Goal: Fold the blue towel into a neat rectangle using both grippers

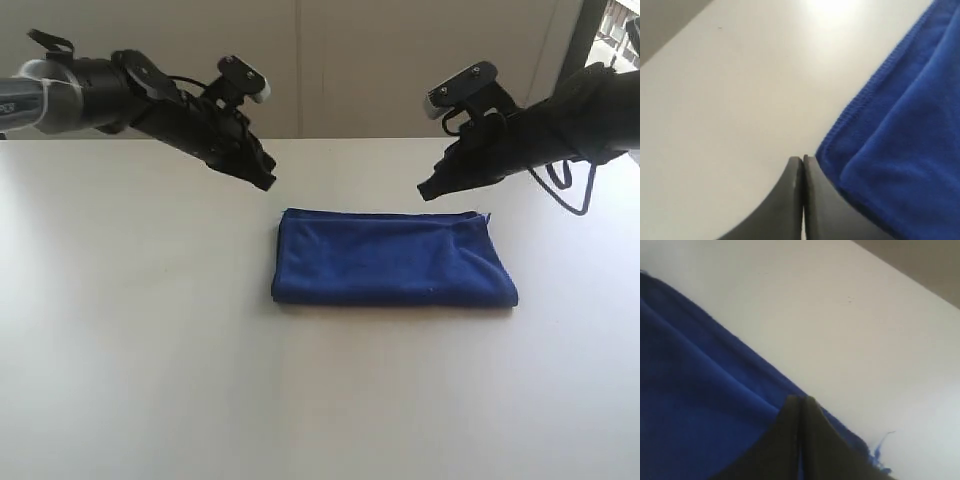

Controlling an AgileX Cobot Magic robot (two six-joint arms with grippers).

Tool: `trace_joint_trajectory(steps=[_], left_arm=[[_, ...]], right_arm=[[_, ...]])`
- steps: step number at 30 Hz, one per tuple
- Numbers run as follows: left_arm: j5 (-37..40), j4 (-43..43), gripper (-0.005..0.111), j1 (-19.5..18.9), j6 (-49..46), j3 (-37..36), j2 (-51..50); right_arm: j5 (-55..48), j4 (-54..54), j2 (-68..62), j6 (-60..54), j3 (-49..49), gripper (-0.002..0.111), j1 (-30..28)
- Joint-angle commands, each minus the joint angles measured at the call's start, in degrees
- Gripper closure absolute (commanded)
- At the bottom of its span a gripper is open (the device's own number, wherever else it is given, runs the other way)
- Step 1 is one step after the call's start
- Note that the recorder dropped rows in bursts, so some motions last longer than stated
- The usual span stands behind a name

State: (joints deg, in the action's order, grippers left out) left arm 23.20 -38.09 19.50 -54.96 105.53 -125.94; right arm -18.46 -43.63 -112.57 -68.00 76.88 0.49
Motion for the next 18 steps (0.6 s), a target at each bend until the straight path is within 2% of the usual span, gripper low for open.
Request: trace_joint_trajectory(steps=[1,7,18], left_arm=[[0.4,-0.4,0.107,-4.0,3.2,0.1,1.6],[0.7,-0.4,0.107,-8.1,4.1,0.1,3.0],[2.3,-0.4,0.107,-11.4,4.1,0.1,3.3]], right_arm=[[-2.3,-0.8,-2.7,-0.8,-0.2,0.108,2.3],[0.6,-0.8,-7.7,-0.8,-0.2,0.108,6.9],[-0.3,-0.8,-12.5,-0.8,-0.1,0.108,15.5]])
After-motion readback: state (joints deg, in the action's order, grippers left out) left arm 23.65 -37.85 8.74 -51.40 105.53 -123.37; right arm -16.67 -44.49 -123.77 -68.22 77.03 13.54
